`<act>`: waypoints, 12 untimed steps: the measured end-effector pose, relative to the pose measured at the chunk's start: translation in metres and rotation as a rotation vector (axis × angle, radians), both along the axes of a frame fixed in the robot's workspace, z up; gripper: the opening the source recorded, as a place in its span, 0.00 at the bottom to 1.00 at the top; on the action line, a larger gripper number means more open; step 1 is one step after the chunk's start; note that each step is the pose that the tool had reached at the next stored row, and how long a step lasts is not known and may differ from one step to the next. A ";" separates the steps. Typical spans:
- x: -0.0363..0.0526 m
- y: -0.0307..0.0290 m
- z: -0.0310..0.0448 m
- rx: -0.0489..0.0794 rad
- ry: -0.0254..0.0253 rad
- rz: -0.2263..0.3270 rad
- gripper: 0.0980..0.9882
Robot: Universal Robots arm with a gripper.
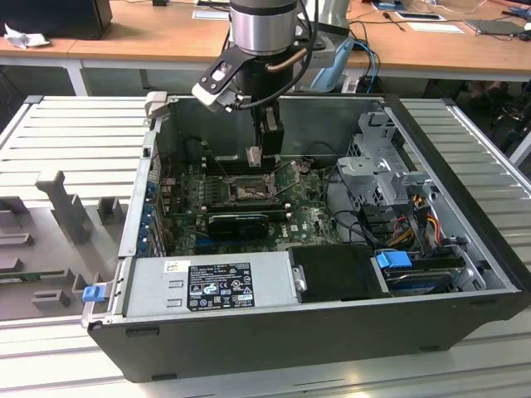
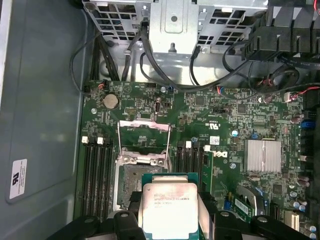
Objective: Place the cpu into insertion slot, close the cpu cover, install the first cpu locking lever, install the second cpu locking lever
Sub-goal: 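Place the cpu into insertion slot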
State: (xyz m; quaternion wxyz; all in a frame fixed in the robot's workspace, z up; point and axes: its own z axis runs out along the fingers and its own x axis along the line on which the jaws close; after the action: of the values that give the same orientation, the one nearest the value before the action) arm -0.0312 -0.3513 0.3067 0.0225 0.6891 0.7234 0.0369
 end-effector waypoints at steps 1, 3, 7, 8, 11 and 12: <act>0.0000 0.0000 -0.0003 0.000 0.0000 -0.001 0.48; 0.0000 0.0000 -0.0008 0.000 0.0000 -0.001 0.48; 0.0000 0.0000 -0.0018 0.000 0.0005 -0.002 0.48; 0.0000 0.0000 -0.0021 0.000 0.0005 -0.002 0.48; 0.0000 0.0000 -0.0026 0.000 0.0006 -0.002 0.48; 0.0000 0.0000 -0.0029 0.000 0.0006 -0.002 0.48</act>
State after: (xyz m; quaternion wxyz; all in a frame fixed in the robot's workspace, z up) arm -0.0312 -0.3512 0.3038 0.0222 0.6898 0.7228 0.0367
